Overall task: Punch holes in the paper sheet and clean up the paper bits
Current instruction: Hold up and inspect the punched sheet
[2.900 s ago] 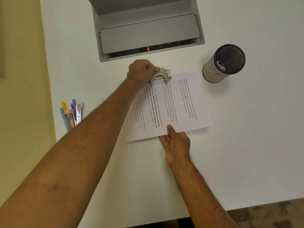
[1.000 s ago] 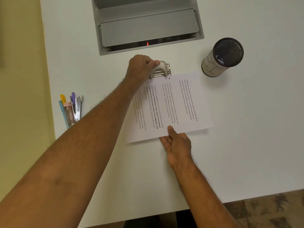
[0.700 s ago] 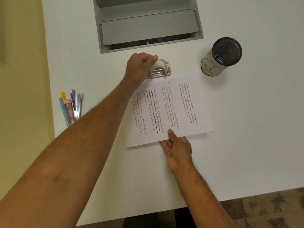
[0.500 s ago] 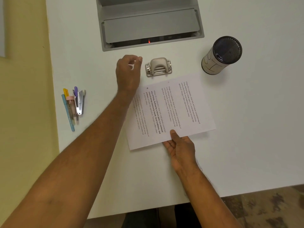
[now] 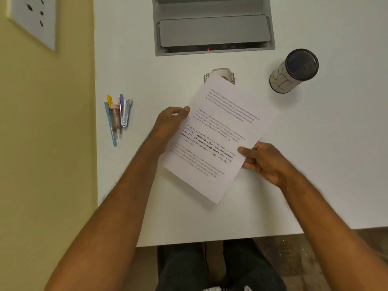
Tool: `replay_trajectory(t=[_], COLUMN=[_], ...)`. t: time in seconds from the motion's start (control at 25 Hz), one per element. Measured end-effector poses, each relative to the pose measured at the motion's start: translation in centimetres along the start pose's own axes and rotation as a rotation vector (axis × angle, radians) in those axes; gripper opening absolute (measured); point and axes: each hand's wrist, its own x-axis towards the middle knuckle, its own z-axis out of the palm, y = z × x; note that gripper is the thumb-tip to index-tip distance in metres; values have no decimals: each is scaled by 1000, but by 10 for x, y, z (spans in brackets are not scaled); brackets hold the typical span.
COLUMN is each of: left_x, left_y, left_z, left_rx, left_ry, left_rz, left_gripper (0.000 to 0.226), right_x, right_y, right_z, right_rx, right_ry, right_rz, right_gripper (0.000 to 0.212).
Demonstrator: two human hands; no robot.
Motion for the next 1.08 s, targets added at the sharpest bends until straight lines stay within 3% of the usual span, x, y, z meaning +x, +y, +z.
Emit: replay_trajectory(t=[0.16,0.4,0.6,1.08], left_x=[-24,-60,-90,-123], left_y=[-11,-8,1,9], left_z=[-6,7,18,49], left_rx=[-248,-338,-365,-231], left_ry=[-114,6,56,60], left_rz=[4,135,188,180], left_gripper=[29,17,22,31], right_x=[-3,-26,-50,-78], right_y=[-36,-68,-69,-58], right_z=[-3,4,11,-9], right_rx=[-274,-406,-356,-181], right_ry=[-24,-18,104,219], right_rz=[-130,-422,-591,-696], right_gripper=[25,23,29,37])
